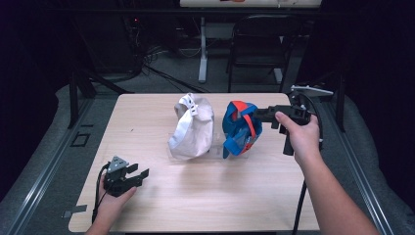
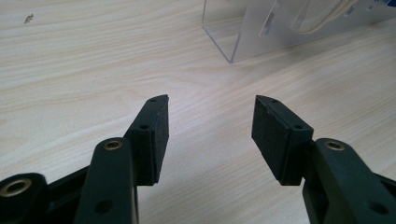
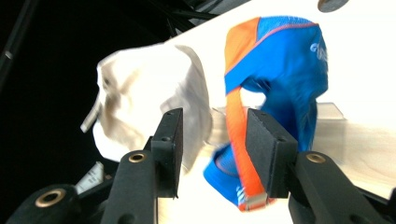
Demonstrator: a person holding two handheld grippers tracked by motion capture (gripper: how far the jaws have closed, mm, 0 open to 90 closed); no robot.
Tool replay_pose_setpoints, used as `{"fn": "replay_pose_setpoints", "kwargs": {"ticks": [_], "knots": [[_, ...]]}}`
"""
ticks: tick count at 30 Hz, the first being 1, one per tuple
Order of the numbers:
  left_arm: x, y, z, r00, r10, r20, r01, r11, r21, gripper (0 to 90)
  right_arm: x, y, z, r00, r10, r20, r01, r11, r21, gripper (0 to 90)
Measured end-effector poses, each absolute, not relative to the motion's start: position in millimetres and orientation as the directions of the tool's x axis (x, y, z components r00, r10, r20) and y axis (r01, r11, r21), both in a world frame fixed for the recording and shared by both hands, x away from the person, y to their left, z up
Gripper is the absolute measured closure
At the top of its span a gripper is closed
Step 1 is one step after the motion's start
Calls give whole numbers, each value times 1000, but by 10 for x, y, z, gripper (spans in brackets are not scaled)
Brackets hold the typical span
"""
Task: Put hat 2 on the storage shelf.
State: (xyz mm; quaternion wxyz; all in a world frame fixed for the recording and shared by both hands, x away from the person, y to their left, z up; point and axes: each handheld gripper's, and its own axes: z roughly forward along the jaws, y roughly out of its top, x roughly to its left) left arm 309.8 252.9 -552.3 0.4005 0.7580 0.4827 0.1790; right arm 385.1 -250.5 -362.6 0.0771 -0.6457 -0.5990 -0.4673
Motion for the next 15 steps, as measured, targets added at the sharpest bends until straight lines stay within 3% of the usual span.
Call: {"fn": "replay_pose_setpoints", "kwargs": {"ticks": [9, 15], "knots": [[3095, 2507, -5529, 478, 871, -112, 590, -224, 776, 470, 3504, -2582, -3837, -230, 741, 631, 819, -203, 537, 533], [3070, 2450, -5518, 501, 860, -100, 578, -246, 778, 482, 3221, -2600, -4229, -256, 788, 559, 790, -163, 591, 512]]}}
